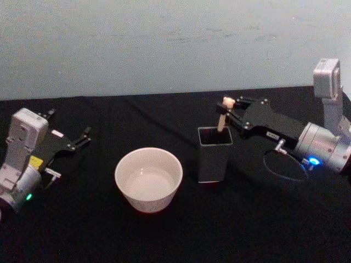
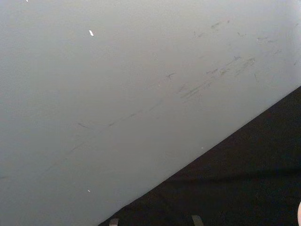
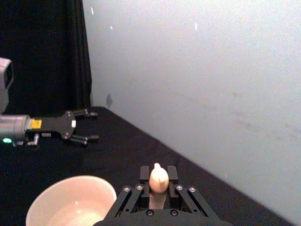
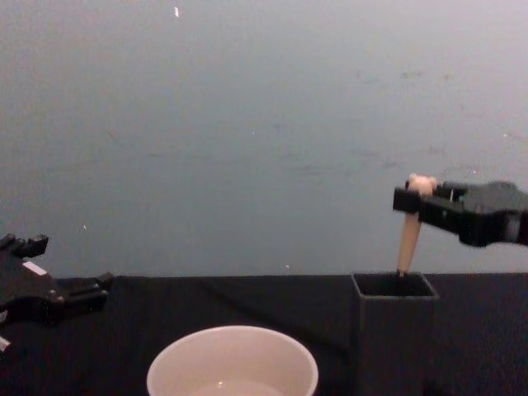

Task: Pick up the stirring spoon with one hand, stir inside the cup, then place it back in its original position.

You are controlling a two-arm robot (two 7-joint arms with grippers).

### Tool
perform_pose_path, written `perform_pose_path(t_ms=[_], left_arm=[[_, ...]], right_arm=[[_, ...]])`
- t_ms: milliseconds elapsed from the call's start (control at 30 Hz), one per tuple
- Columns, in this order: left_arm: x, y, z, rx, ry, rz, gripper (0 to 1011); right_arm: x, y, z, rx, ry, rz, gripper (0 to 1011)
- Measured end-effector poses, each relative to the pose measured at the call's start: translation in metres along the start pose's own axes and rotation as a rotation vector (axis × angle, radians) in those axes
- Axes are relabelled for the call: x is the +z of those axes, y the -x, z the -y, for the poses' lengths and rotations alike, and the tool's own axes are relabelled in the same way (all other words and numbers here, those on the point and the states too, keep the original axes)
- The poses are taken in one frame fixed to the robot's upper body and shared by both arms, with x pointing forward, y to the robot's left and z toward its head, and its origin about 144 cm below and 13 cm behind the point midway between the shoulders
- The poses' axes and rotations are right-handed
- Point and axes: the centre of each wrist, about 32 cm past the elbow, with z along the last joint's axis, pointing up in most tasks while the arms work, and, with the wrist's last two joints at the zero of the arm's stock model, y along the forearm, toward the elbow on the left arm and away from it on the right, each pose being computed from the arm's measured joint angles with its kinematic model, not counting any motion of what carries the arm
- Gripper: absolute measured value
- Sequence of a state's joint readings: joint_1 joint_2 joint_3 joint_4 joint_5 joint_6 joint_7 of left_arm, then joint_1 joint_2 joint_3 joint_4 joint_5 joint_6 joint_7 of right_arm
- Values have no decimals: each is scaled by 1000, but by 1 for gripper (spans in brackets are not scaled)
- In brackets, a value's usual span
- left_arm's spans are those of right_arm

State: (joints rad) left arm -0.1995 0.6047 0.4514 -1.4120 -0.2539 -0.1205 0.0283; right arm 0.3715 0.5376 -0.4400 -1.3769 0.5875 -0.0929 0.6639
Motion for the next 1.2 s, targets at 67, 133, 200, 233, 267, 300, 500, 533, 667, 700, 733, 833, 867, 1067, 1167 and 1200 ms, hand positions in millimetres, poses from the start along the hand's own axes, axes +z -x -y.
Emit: perform_pose_path(t_ms=[67, 133, 200, 233, 267, 300, 500, 533, 667, 700, 733, 833, 867, 1067, 1167, 1200], left_arm=[[0, 0, 0, 0, 0, 0, 1001], [0, 0, 0, 0, 0, 0, 1001], [0, 0, 0, 0, 0, 0, 1001], [0, 0, 0, 0, 0, 0, 1001], [0, 0, 0, 0, 0, 0, 1001], [0, 0, 0, 0, 0, 0, 1002], [0, 0, 0, 0, 0, 0, 1001], [0, 0, 0, 0, 0, 0, 1001], [0, 0, 0, 0, 0, 0, 1001], [0, 0, 0, 0, 0, 0, 1001], [0, 0, 0, 0, 0, 0, 1001], [0, 0, 0, 0, 0, 0, 1001], [0, 0, 0, 0, 0, 0, 1001], [0, 0, 0, 0, 0, 0, 1001], [0, 0, 0, 0, 0, 0, 1001], [0, 0, 0, 0, 0, 0, 1001]], right_arm=[[6, 0, 1, 2, -17, 17, 214], [9, 0, 1, 4, -28, 27, 214], [13, 0, 2, 5, -40, 37, 214], [16, 0, 2, 5, -49, 45, 214], [18, 0, 2, 4, -56, 50, 214], [19, 0, 3, 3, -61, 54, 214], [32, -2, 4, -4, -115, 91, 214], [33, -2, 4, -6, -122, 95, 214], [39, -3, 1, -17, -153, 112, 214], [39, -3, 1, -18, -157, 114, 214], [40, -3, -1, -18, -162, 116, 214], [41, -3, -8, -14, -178, 123, 214], [42, -2, -9, -13, -181, 124, 214], [42, 1, -26, 29, -201, 124, 214], [41, 4, -35, 61, -203, 125, 214], [40, 4, -37, 69, -203, 124, 214]])
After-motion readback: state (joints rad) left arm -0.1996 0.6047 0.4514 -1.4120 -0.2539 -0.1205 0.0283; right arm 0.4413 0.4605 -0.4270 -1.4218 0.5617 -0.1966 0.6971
